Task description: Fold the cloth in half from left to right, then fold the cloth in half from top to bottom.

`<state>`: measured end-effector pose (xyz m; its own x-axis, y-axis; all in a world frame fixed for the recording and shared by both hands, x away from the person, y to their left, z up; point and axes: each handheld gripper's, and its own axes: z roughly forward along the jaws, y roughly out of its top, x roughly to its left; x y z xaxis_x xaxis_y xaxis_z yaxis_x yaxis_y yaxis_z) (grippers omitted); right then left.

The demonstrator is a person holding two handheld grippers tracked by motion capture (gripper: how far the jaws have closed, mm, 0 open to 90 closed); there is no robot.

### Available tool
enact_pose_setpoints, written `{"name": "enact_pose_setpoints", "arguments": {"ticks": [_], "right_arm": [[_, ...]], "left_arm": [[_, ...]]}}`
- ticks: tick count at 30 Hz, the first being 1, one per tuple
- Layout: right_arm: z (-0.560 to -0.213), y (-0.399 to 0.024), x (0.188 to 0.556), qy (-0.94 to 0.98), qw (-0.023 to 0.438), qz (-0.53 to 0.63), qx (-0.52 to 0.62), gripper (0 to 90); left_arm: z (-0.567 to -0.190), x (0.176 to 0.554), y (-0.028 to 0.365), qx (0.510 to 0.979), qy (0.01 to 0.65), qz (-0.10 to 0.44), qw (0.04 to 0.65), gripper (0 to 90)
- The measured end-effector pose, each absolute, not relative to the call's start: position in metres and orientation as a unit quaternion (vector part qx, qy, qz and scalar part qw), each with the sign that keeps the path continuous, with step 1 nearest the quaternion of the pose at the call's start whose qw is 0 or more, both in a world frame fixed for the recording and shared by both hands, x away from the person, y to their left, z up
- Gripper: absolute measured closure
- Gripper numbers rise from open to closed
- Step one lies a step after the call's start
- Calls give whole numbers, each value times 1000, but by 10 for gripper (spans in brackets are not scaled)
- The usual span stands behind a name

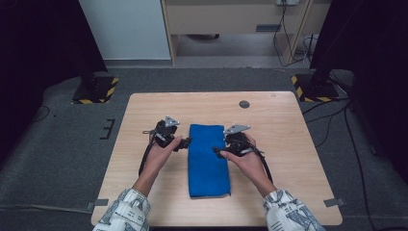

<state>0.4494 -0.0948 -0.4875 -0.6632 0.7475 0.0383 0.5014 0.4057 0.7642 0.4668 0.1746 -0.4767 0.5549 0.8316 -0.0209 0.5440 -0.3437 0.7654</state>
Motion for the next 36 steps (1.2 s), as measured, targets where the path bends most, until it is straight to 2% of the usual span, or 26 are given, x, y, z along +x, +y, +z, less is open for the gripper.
{"name": "enact_pose_setpoints", "arguments": {"ticks": [6,12,22,26,36], "right_arm": [[-484,-102,466,809,153,400,403,167],[-481,-103,484,810,167,391,404,211],[-484,-96,516,803,163,385,425,348],[-486,-92,519,798,167,380,438,410],[-493,-84,529,802,167,357,449,560]], "left_arm": [[-475,468,174,796,430,189,381,101],[-472,479,173,791,437,184,386,97],[-478,508,169,787,460,176,372,103],[-479,511,164,784,468,176,367,123],[-481,516,161,791,460,172,364,253]]}}
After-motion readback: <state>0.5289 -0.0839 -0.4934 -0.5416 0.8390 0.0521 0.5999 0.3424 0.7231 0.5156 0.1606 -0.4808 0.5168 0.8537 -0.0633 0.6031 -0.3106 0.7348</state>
